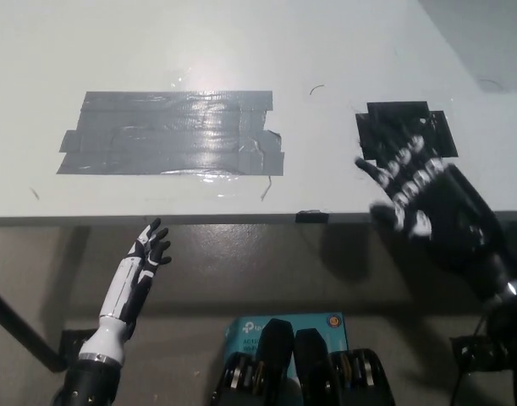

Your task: An orange duster is kept infront of the robot in the middle of the table and the robot extends its right arm to grab the duster, picks it up and hands it to a person

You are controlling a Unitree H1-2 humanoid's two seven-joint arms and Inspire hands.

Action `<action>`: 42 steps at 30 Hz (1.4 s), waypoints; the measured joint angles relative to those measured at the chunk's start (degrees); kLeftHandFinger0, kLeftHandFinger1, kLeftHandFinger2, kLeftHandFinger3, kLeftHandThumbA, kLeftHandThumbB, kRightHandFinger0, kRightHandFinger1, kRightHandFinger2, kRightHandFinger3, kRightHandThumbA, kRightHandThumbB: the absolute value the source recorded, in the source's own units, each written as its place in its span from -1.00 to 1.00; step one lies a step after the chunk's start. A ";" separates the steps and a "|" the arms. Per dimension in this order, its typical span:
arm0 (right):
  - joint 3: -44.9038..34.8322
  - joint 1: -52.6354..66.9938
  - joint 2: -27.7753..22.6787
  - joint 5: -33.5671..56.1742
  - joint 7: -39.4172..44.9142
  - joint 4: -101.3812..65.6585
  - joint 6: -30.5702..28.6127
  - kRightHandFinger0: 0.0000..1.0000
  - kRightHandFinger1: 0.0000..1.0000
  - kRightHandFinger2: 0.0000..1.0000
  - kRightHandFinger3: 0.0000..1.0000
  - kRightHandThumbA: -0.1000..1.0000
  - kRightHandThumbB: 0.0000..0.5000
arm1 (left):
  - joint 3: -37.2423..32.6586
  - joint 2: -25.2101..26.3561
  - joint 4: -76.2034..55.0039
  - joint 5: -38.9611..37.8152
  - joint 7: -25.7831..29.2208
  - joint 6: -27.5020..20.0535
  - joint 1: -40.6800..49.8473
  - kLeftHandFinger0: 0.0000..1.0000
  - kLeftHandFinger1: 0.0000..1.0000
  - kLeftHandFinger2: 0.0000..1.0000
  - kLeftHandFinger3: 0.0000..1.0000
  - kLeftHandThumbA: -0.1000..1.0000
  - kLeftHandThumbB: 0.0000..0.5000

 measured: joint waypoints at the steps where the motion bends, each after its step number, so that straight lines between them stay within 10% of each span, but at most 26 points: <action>1: 0.36 1.38 -0.43 -1.76 -0.12 -0.37 -0.60 1.00 1.00 1.00 1.00 0.99 0.44 | 0.00 -0.02 0.03 0.00 0.00 0.00 0.00 0.77 0.85 0.92 1.00 0.89 -0.59; 42: 13.33 7.67 -7.29 -46.35 -12.68 20.12 -25.75 1.00 1.00 1.00 1.00 0.93 0.10 | -0.29 -0.19 0.17 0.04 0.01 -0.16 2.34 0.81 0.91 1.00 1.00 0.81 -0.62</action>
